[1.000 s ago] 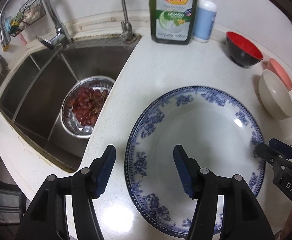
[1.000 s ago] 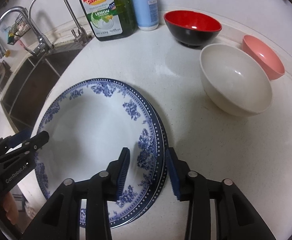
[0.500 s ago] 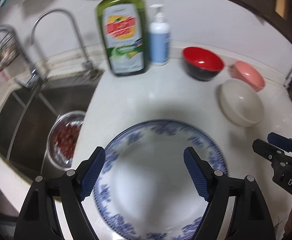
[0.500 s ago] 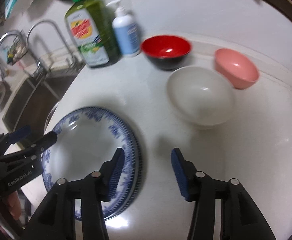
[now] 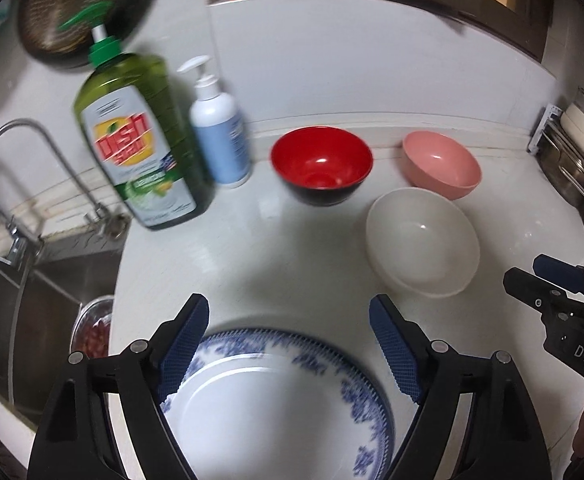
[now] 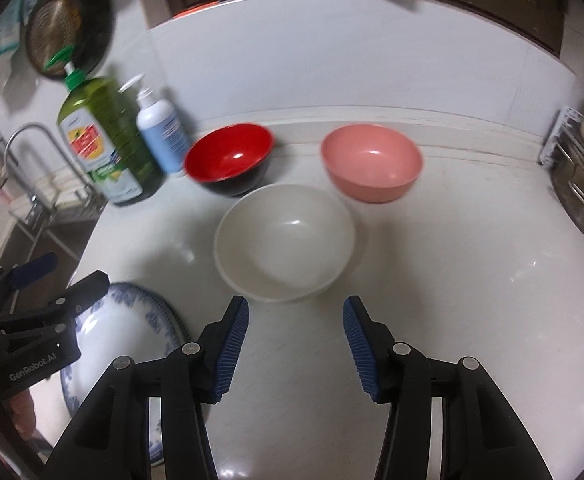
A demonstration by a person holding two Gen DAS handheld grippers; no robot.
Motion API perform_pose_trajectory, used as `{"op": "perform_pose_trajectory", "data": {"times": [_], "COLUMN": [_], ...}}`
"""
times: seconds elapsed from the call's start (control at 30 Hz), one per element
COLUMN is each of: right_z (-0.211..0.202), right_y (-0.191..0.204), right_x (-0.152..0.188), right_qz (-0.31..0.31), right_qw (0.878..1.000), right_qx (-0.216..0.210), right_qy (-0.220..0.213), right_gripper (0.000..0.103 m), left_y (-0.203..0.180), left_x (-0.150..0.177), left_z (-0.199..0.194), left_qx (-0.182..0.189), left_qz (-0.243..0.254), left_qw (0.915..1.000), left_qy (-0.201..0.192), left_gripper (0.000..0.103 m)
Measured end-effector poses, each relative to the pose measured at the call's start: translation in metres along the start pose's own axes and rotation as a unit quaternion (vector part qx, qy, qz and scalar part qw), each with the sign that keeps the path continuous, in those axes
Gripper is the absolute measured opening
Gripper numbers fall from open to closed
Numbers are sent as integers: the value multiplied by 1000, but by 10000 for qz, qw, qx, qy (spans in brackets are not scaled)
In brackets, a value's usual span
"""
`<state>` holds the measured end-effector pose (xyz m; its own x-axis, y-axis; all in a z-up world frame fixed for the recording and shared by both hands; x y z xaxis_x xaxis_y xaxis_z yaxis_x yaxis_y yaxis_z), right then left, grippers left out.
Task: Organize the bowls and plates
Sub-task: 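Move both grippers to the rim of the cream bowl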
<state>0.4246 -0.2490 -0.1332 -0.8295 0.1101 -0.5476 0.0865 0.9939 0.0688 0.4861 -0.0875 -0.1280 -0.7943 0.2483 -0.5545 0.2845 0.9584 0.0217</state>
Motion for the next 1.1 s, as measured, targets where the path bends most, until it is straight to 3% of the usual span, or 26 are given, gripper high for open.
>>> {"op": "perform_pose_trajectory", "data": {"times": [0.67, 0.8, 1.1], "right_z": [67, 81, 99], "right_y": [-49, -53, -58], "right_x": [-17, -17, -20], "right_qz": [590, 671, 769], "right_qw": [9974, 9963, 9940], "right_qx": [-52, -110, -258], "right_qy": [407, 517, 732], "right_gripper": [50, 49, 32], "left_y": [-36, -44, -60], "left_x": [-27, -29, -26], "left_z": [88, 103, 127], "left_qx": [319, 371, 529], "left_qz": [229, 244, 230], "left_qw": [9971, 9958, 9926], "left_qy": [645, 801, 1070], "left_gripper": [75, 69, 46]}}
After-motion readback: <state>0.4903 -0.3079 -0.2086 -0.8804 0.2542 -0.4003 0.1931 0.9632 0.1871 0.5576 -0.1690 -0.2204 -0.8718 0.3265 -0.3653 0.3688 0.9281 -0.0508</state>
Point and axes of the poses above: each gripper's, at about its wrist camera, not at the fingertips, and z roughly the way its jaws point, y to its left, x to its underside, the point moved 10 cm from there along z, roughly the way its jaws point, and after that the axes turned 3 degrees about -z, right-handed, at the moved point
